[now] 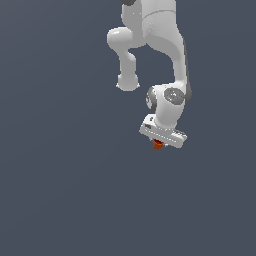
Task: Pick up the object and move it to a goal position.
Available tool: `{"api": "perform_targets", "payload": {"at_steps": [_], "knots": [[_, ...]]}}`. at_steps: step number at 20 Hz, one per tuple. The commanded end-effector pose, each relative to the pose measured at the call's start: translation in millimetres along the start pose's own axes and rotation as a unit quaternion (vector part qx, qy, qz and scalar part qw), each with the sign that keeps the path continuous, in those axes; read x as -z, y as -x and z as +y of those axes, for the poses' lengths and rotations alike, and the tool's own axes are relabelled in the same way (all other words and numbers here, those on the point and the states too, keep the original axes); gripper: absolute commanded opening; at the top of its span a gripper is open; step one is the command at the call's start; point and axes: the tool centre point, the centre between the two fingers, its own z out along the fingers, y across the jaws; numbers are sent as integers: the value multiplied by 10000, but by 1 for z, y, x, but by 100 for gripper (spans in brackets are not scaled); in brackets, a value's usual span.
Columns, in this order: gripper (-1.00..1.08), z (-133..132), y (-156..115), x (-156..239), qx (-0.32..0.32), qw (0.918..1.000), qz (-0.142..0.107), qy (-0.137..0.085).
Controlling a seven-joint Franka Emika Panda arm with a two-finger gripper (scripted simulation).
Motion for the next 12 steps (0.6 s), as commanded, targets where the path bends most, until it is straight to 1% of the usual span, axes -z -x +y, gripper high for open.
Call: {"api": "perform_targets", "payload": {"at_steps": [1,6,9,12], "knots": [[-100,-25,8,3,-11,10000,4,0],[-100,-61,18,6,-11,10000,1,0],[-100,-74,21,7,-11,10000,1,0],[-100,-81,23,7,-11,10000,1,0]]}}
